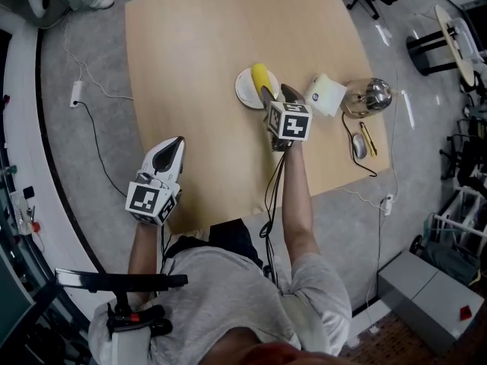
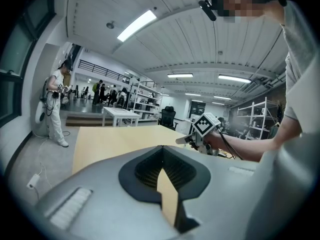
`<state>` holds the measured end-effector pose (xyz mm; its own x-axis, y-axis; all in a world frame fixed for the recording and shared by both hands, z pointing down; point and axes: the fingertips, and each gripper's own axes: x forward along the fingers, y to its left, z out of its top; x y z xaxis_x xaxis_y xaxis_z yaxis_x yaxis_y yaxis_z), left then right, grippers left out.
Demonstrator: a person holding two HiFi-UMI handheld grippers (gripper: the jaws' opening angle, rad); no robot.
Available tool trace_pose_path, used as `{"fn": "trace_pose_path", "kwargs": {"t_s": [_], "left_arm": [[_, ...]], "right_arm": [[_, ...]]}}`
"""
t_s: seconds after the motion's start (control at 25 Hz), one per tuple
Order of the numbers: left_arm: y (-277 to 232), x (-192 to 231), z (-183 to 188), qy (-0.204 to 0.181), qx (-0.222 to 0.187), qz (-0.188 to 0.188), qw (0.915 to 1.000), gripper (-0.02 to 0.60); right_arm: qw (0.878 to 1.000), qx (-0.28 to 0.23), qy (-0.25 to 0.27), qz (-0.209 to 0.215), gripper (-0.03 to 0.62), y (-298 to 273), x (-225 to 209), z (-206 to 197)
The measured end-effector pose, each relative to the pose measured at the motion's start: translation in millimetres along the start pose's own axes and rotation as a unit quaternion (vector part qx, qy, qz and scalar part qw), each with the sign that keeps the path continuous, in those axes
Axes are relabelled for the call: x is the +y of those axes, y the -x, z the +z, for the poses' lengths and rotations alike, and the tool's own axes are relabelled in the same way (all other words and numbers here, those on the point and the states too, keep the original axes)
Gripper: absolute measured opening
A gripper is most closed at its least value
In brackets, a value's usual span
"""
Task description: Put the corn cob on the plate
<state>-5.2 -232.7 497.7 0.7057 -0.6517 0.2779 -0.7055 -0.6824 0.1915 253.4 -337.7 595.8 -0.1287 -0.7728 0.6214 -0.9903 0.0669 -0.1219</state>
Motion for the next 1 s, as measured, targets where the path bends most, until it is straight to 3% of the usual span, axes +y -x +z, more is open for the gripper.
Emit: {"fn": "trace_pose_path", "kwargs": {"t_s": [0.52,1.0], "left_arm": [[50,-27,24,-0.025,-0.027,-0.015,0.9992,0.02],[76,-40,25,-0.039,-0.048,-0.032,0.9976,0.02]], "right_arm": [[0.997,-0.077,-0.002,-0.001,0.235,97,38,19],[0.991,-0.13,-0.003,-0.016,0.208,159,58,13]]}}
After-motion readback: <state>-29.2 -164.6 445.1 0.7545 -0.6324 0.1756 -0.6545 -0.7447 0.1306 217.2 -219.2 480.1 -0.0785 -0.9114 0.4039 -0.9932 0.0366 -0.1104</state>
